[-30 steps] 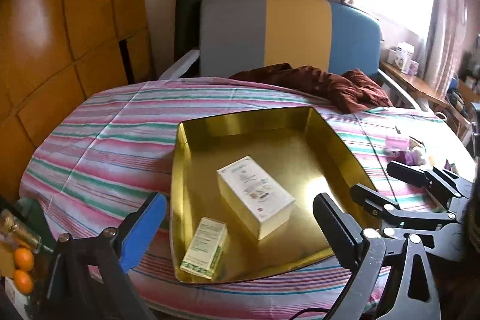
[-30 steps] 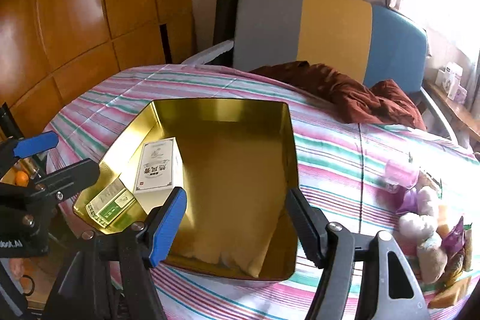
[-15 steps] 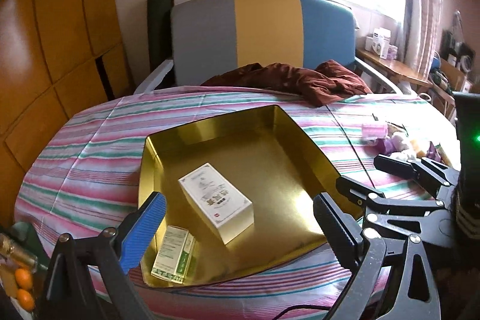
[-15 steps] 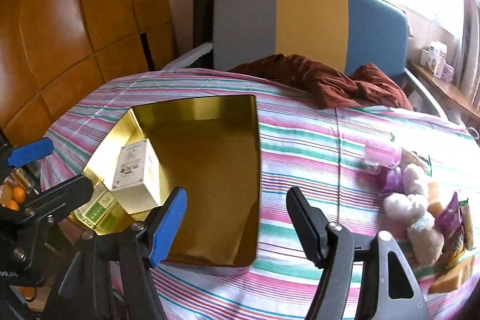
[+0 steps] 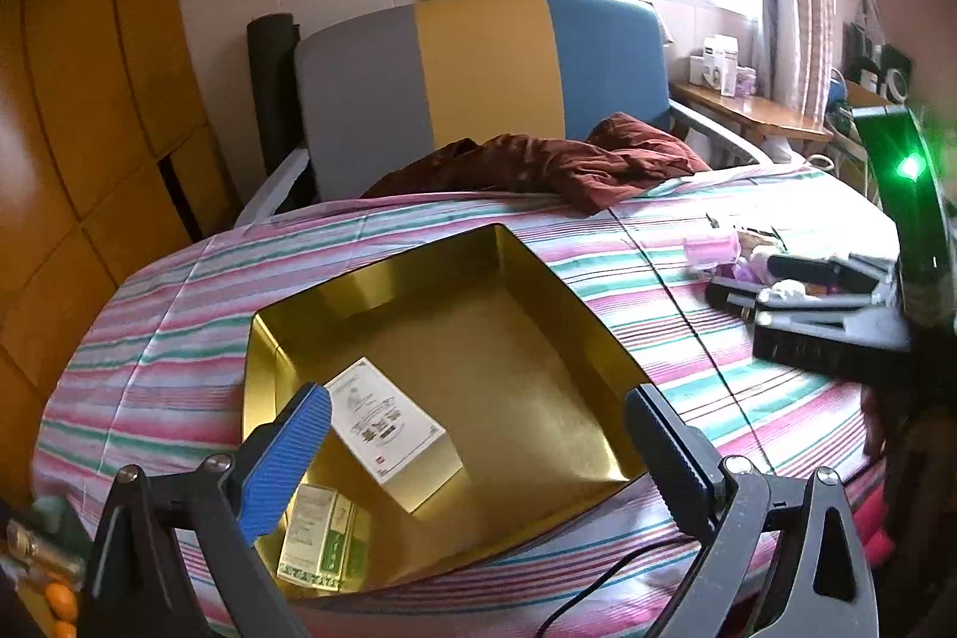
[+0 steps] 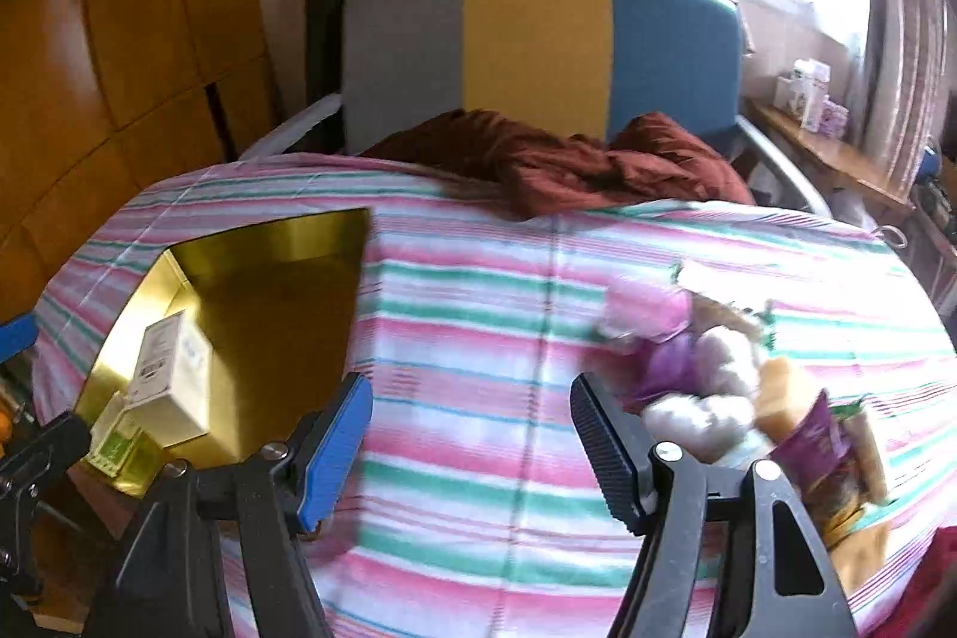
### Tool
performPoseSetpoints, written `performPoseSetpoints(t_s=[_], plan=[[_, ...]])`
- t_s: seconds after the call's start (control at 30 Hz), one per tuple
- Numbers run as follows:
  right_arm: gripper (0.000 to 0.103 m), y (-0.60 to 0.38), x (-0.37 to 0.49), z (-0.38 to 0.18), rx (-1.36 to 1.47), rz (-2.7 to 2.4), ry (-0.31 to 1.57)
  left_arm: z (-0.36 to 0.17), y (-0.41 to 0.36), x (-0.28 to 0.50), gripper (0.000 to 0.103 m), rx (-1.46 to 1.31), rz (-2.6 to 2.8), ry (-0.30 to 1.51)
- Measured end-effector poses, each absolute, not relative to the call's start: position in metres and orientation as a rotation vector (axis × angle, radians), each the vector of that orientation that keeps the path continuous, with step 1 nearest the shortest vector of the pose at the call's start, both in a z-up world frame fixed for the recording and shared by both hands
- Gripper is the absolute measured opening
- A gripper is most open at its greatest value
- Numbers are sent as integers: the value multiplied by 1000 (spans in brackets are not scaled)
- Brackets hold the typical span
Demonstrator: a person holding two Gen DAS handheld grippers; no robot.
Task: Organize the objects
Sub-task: 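Move both tools from the tray toward the pile of items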
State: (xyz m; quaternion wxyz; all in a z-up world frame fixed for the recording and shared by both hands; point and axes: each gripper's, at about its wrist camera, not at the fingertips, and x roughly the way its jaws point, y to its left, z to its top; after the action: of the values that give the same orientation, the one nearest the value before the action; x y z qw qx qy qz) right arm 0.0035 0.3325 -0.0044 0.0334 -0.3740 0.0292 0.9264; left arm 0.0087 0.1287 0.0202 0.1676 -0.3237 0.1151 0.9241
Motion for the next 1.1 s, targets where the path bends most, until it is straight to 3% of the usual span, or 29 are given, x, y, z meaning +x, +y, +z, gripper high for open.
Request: performPoseSetpoints(t_s=[1.1], plan=[[70,474,-8,-8,-1003,2633,406,9,204,-9,99,-909,2485,513]])
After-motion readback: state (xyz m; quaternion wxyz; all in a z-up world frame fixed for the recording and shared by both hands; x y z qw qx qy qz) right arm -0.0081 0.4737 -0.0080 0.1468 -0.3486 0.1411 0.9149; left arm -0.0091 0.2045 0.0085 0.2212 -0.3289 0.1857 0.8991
